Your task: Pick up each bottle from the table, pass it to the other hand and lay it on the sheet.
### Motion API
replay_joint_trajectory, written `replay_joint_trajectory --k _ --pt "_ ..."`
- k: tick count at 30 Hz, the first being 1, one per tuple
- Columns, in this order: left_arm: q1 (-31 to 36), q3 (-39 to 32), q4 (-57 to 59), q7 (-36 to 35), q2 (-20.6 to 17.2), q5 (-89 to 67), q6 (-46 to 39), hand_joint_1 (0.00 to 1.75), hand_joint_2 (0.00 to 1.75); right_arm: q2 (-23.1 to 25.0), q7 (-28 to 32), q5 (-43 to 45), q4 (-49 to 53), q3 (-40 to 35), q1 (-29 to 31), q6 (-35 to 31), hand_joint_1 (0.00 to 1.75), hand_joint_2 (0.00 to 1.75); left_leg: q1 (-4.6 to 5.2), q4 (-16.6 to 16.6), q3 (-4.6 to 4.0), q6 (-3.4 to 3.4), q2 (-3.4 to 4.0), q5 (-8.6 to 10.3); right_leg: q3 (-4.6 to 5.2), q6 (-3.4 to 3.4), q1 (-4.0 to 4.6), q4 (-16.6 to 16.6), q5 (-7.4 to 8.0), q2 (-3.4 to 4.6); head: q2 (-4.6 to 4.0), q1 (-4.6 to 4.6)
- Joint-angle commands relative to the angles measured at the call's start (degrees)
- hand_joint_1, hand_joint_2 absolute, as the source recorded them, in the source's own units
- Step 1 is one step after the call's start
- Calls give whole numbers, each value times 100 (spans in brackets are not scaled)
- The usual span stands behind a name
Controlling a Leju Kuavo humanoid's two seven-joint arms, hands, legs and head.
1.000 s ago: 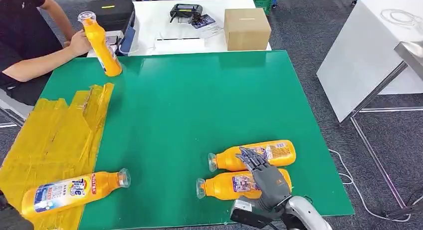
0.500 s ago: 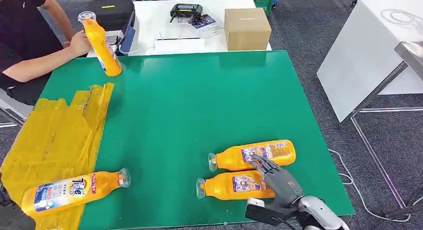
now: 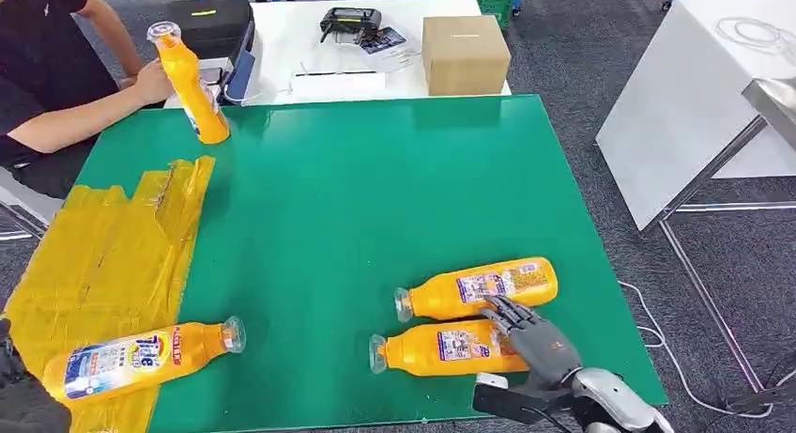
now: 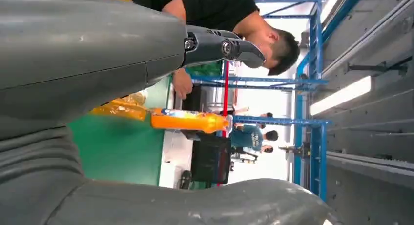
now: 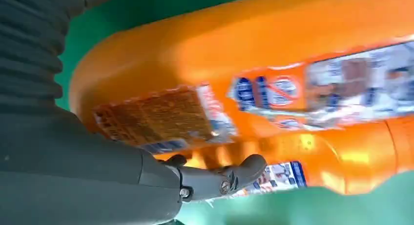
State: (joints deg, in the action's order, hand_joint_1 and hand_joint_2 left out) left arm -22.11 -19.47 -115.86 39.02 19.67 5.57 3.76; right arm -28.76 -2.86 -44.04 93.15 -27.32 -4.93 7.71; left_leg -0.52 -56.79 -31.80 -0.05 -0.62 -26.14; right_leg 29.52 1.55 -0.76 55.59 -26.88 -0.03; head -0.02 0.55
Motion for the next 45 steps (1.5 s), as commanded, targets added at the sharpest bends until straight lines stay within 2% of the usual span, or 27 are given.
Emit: replay_joint_trajectory --k 1,3,8,11,12,13,15,16,19,20,21,22,23,24,25,26,28,29,30,31,33,34,36,39,42,45 --pt "443 -163 534 -174 33 -17 201 0 0 -559 -190 31 -938 -750 336 419 162 175 -1 12 19 4 0 4 -25 -4 3 -20 6 -6 0 2" --pt "467 -145 548 -212 31 -22 238 0 0 -495 -203 0 -1128 -891 422 460 175 175 1 11 23 1 2 2 -25 -3 1 -16 5 -2 0 2" --pt "597 30 627 -398 -58 3 193 0 0 154 -295 -464 -2468 -1528 927 354 175 175 -10 16 60 1 21 -1 -51 -4 10 -25 11 17 0 2" --pt "597 41 627 -402 -65 5 180 0 0 203 -291 -477 -2552 -1563 951 310 175 175 -23 19 103 4 55 -23 -64 -6 23 -31 11 54 0 0" --pt "595 58 627 -402 -77 6 188 0 0 253 -289 -478 -2647 -1584 973 316 175 175 -32 17 113 -5 66 -39 -42 -9 32 -34 17 70 0 -2" --pt "602 96 636 -432 -104 32 161 0 0 364 -307 -570 -2887 -1680 1063 291 175 175 -27 18 151 -6 92 -69 -63 -14 27 -27 3 95 0 2" --pt "643 183 650 -468 -145 54 82 0 0 689 -340 -774 -3441 -1856 1231 170 175 175 -32 20 153 5 134 -83 -55 -14 33 -31 17 132 0 0" --pt "667 216 671 -489 -166 59 59 0 0 831 -336 -810 -3675 -1913 1304 131 175 175 -35 25 129 3 132 -72 -33 -19 37 -37 28 130 0 -2" --pt "699 293 702 -520 -225 94 -15 0 0 1193 -318 -830 -4261 -1928 1484 -155 175 175 -48 4 242 -6 218 -130 -119 -30 53 -16 -17 218 0 -2" --pt "700 294 702 -520 -224 95 -15 0 0 1214 -320 -831 -4263 -1934 1488 -151 175 175 -53 -10 173 -9 222 -109 -48 -32 56 -4 9 218 0 -5" --pt "689 322 706 -525 -252 108 -45 0 0 1366 -243 -717 -4425 -1821 1552 -315 175 175 -61 -15 191 -9 254 -119 -68 -31 60 -2 1 254 0 -4" --pt "673 321 714 -533 -266 119 -46 0 0 1485 -140 -517 -4411 -1652 1548 -432 175 175 -68 -8 140 -12 255 -114 -53 -41 70 -12 4 261 0 0" --pt "658 305 737 -580 -277 136 -54 0 0 1624 20 -231 -4342 -1437 1540 -550 175 175 -71 3 139 -7 250 -117 -53 -41 74 -30 -4 275 0 0" --pt "630 275 753 -654 -292 221 -16 0 0 1793 227 133 -4144 -1173 1543 -689 175 175 -67 4 93 3 236 -92 -13 -38 70 -29 9 264 0 -4" --pt "584 219 724 -675 -264 295 28 0 0 1925 399 342 -3852 -986 1525 -861 175 175 -70 7 111 -4 243 -87 -27 -38 73 -32 6 277 0 0" --pt "502 143 658 -710 -221 359 123 0 0 2117 635 597 -3356 -767 1470 -1015 175 175 -69 11 88 -3 232 -69 -8 -41 72 -35 19 265 0 -5" --pt "410 51 573 -824 -129 477 410 0 0 2473 1215 1275 -2341 -477 1334 -997 175 175 -62 18 80 -4 226 -63 0 -34 65 -33 27 261 0 0" --pt "410 51 573 -824 -129 477 410 0 0 2473 1215 1275 -2341 -477 1334 -997 175 175 -65 10 85 -6 223 -65 -13 -39 68 -27 28 263 0 -5" --pt "386 -7 523 -899 -78 558 586 0 0 3064 1485 -165 -901 963 74 275 175 175 -64 10 112 -10 210 -59 -45 -28 66 -25 43 255 0 -2" --pt "415 -8 561 -894 -49 536 631 0 0 3169 1361 338 -1760 544 997 -70 175 175 -64 7 150 -11 199 -66 -113 -24 67 -26 44 251 0 -5" --pt "435 100 638 -1102 -68 629 901 0 0 3158 1844 1669 -1430 140 1170 -303 175 175 -65 13 118 -20 155 -50 -114 -31 67 -28 36 202 0 0" --pt "448 141 667 -1118 -62 638 940 0 175 3233 1824 1820 -1358 91 1253 -290 175 175 -62 4 116 -13 138 -43 -116 -23 64 -21 34 190 0 2" --pt "468 376 776 -1232 -97 642 1078 0 175 3329 1635 2385 -1154 -235 1591 -352 175 175 -61 0 85 -12 106 -44 -90 -20 63 -13 32 159 0 4" --pt "465 447 784 -1215 -105 628 1012 0 175 3253 1569 2506 -1200 -367 1669 -462 175 175 -63 3 15 -19 66 -23 -40 -18 65 -19 37 118 0 0" --pt "448 451 773 -1243 -147 659 1033 0 175 3185 1669 2587 -1259 -397 1647 -531 175 175 -60 7 16 -18 56 -24 -43 -19 64 -24 32 109 0 0" --pt "437 637 869 -1503 -201 933 1366 0 175 3305 1687 2826 -1438 -482 1871 -524 175 175 -54 6 1 -20 46 -22 -34 -20 59 -22 34 103 0 -2"
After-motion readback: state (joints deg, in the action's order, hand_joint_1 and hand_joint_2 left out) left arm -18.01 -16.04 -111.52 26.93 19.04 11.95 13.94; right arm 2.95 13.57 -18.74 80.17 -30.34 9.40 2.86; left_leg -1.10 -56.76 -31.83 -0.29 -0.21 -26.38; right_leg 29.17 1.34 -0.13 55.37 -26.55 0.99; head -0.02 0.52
